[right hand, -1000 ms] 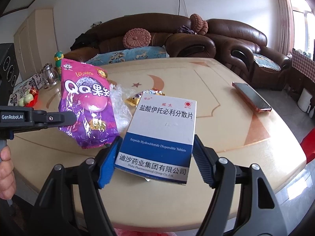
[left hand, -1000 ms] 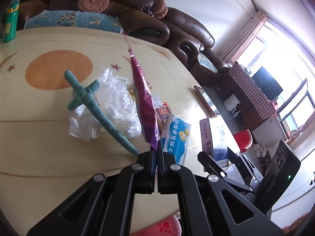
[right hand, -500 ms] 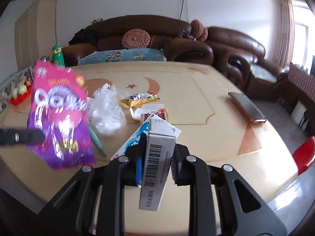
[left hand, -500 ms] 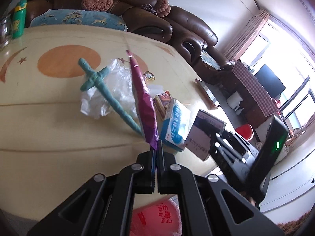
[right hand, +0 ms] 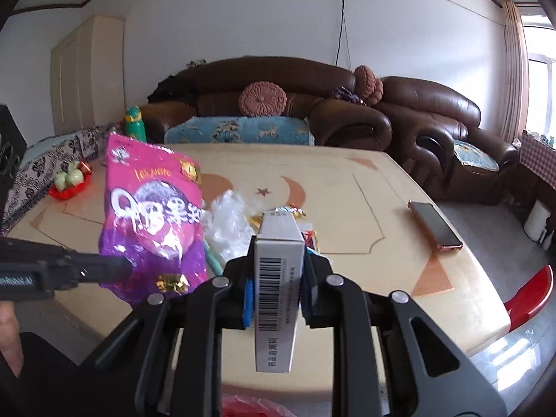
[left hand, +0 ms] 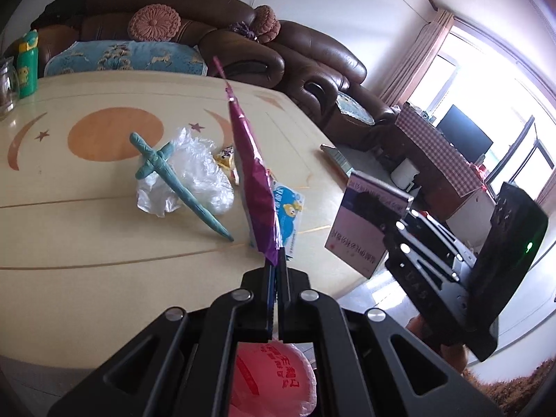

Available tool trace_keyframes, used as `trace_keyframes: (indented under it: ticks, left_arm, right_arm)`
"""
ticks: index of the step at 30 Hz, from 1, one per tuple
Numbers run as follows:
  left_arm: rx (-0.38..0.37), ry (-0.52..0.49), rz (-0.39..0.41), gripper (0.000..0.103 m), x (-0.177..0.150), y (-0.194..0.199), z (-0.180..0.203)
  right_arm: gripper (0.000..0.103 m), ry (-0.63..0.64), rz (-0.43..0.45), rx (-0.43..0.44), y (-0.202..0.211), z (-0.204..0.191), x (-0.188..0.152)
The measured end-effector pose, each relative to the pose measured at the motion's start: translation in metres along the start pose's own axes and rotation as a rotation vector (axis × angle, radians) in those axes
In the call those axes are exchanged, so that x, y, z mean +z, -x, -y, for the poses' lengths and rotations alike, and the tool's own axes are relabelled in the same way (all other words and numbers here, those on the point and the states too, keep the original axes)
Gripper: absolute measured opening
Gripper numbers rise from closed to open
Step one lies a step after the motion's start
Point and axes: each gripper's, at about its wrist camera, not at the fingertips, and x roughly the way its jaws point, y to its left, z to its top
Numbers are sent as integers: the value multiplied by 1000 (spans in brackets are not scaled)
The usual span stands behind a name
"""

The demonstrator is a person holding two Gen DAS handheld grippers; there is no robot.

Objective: Collect trash
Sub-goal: 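Carry the QQ bag in the left tool while the right tool carries the box to the bin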

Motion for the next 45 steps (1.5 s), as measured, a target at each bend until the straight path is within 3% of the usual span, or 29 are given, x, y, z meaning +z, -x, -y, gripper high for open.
trace_keyframes:
  ticks: [7, 17, 23, 33, 45]
  left_arm:
    - [60, -52, 38, 1, -20, 33, 29]
    - [26, -71, 10, 1, -60, 59, 59]
    - [56, -97, -15, 1, -85, 63, 72]
    - [50, -104, -84, 1, -120, 55, 76]
    - [64, -78, -270, 1, -177, 5, 56]
  right_arm:
    - [21, 21, -2, -9, 40, -10, 4]
    - [21, 37, -17, -2, 99, -26, -14]
    - [21, 54, -24, 4, 123, -32, -23]
    - [21, 59, -102, 0, 128, -33, -53]
    - [21, 39, -267, -9, 91, -27, -112]
